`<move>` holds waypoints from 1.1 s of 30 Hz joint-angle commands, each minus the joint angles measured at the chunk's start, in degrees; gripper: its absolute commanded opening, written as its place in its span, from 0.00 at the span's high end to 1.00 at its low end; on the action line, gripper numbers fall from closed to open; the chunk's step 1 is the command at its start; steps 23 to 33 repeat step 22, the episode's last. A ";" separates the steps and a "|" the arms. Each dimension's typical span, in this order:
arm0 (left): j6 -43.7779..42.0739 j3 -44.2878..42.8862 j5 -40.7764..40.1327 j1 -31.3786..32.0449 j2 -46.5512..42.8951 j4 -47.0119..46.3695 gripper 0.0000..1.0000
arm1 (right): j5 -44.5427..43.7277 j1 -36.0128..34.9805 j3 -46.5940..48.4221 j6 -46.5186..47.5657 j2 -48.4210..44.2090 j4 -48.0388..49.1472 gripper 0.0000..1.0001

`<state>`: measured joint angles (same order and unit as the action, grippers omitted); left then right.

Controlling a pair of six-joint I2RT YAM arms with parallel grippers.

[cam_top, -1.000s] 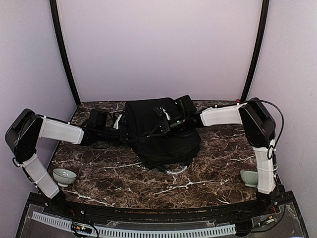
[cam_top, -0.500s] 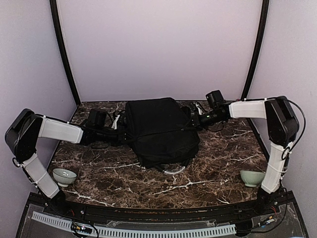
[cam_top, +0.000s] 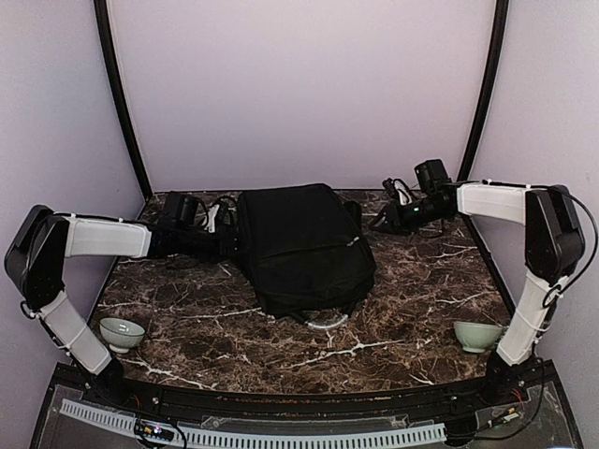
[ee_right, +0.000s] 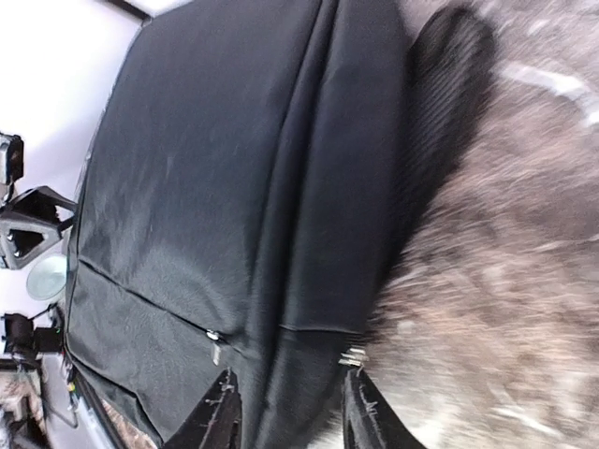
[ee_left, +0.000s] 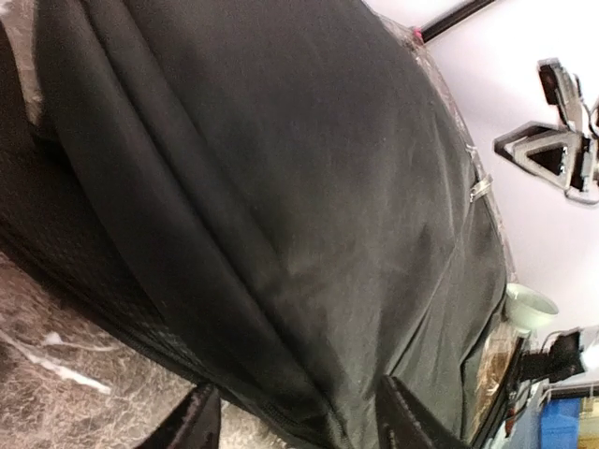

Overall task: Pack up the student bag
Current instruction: Place the student bag in the lower front pocket, then reset both arms

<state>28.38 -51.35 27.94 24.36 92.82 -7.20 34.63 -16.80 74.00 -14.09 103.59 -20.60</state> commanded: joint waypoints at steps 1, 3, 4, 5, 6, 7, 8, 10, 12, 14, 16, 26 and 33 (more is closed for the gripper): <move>-8.19 -7.53 -8.39 -0.44 -4.22 10.54 0.38 | -1.83 4.07 1.79 6.04 -5.78 -2.19 0.62; -11.83 -11.47 -11.54 -0.50 -3.84 15.08 0.36 | -2.96 5.36 1.54 9.28 -7.60 -2.86 0.63; -12.51 -13.39 -13.09 -0.65 -3.55 16.40 0.35 | -4.66 6.04 0.77 10.42 -8.92 -2.43 0.62; -13.24 -14.92 -14.72 -0.82 -3.37 18.29 0.34 | -6.61 6.83 -0.62 11.00 -10.59 -0.57 0.59; -13.85 -16.16 -15.90 -0.95 -3.47 18.85 0.34 | -8.44 7.71 -2.27 10.98 -11.68 2.57 0.57; -14.35 -16.72 -17.23 -1.15 -3.85 18.85 0.32 | -9.58 8.89 -3.90 10.83 -14.54 4.89 0.56; -14.99 -17.17 -19.52 -1.16 -4.54 18.58 0.31 | -10.41 10.06 -5.15 10.92 -16.47 6.96 0.52; -16.99 -17.57 -22.78 -1.57 -6.67 17.67 0.30 | -12.44 11.73 -6.67 12.87 -19.53 9.43 0.39; -19.50 -18.76 -26.75 -1.81 -8.16 17.79 0.28 | -17.56 11.96 -7.54 13.50 -22.90 12.36 0.28; -21.99 -19.46 -30.28 -1.97 -9.03 18.01 0.27 | -24.74 12.05 -10.60 11.32 -25.58 15.84 0.22; -23.49 -18.75 -32.72 -2.32 -9.58 16.88 0.24 | -29.34 12.05 -12.40 9.84 -27.64 18.89 0.19; -24.58 -11.64 -32.38 -5.44 -11.96 10.48 0.22 | -28.93 12.14 -16.66 12.10 -29.06 21.34 0.19; -24.58 -11.64 -32.38 -5.44 -11.96 10.48 0.22 | -28.93 12.14 -16.66 12.10 -29.06 21.34 0.19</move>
